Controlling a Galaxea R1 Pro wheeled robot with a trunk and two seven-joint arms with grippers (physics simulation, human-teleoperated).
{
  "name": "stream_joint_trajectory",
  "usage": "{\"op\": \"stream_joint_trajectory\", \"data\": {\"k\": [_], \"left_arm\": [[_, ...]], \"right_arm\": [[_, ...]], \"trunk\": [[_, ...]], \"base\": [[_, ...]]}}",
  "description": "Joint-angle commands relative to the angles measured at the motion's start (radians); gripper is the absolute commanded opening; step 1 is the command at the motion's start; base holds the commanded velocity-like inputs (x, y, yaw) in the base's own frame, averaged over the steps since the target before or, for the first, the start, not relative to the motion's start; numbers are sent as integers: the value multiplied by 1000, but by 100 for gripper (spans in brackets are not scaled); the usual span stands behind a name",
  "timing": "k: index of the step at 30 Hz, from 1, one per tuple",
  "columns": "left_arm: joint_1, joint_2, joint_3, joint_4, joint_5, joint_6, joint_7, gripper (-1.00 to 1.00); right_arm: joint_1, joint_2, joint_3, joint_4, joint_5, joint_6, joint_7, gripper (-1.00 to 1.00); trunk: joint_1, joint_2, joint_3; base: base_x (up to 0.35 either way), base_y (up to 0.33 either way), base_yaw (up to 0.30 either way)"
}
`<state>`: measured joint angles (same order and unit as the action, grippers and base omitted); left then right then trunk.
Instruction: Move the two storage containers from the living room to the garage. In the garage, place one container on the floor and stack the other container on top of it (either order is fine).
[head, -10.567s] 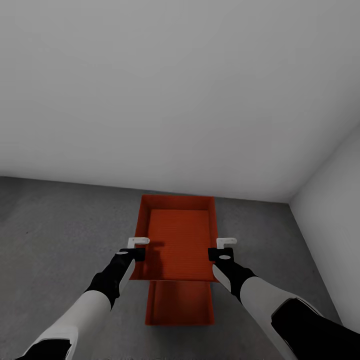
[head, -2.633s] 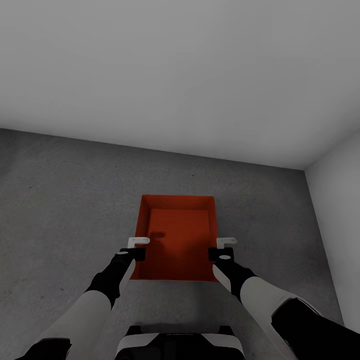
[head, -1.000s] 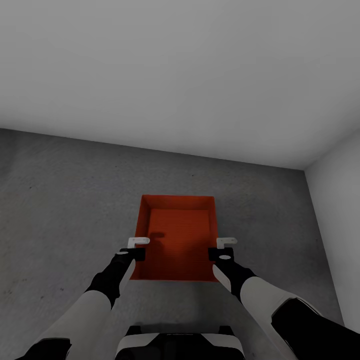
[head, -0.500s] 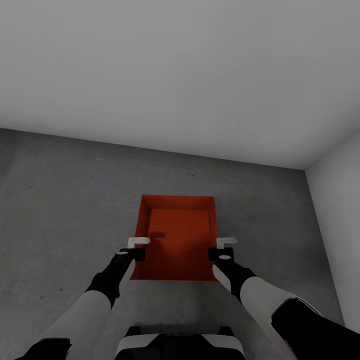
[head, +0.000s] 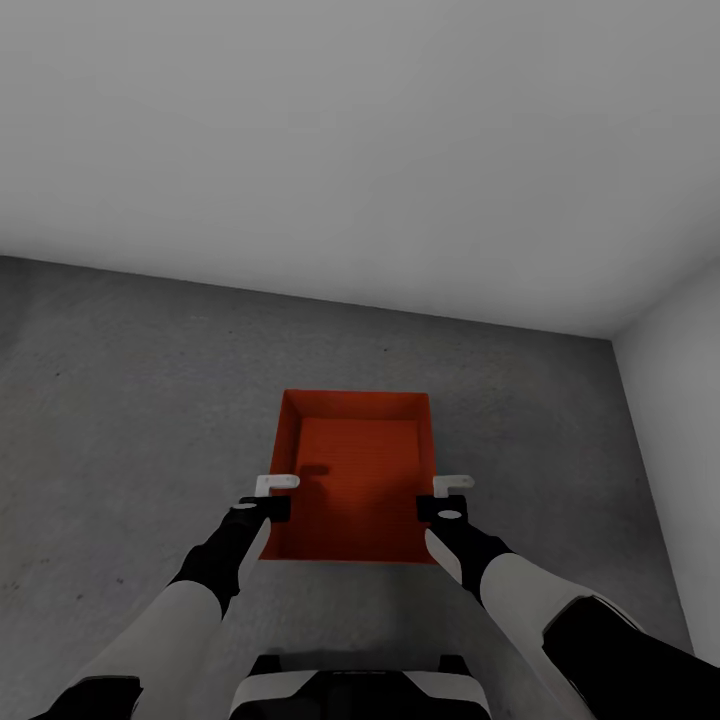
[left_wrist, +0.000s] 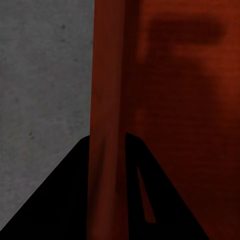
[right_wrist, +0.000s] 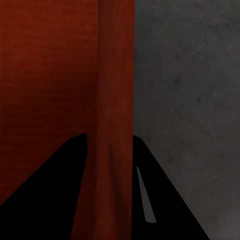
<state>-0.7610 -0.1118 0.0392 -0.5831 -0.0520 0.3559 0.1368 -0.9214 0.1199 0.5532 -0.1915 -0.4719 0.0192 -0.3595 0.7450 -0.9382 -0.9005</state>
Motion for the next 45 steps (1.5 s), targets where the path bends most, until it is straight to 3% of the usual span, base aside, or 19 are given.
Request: {"op": "stream_joint_trajectory", "data": {"k": [1,11,18,24,31,45], "left_arm": [[0,-39,16,0,-3,6,-2,-100],[0,-39,16,0,-3,6,-2,-100],[0,-39,16,0,-3,6,-2,-100],[0,-39,16,0,-3,6,-2,-100],[0,-39,16,0,-3,6,-2,-100],[0,-39,16,0,-3,6,-2,-100]], "right_arm": [[-1,6,-18,-3,16,-15,-1,-100],[-1,6,-18,-3,16,-15,-1,-100],[-1,6,-18,-3,16,-15,-1,-100],[-1,6,-18,-3,16,-15,-1,-100],[-1,6,-18,-3,16,-15,-1,-100],[-1,6,-18,-3,16,-15,-1,-100]], "trunk": [[4,-8,-4],[42,-78,-35],[42,-78,-35],[65,-120,-54],[65,-120,-54],[115,-211,-95]], "base": [[0,0,0],[0,0,0],[0,0,0],[0,0,0],[0,0,0],[0,0,0]]}}
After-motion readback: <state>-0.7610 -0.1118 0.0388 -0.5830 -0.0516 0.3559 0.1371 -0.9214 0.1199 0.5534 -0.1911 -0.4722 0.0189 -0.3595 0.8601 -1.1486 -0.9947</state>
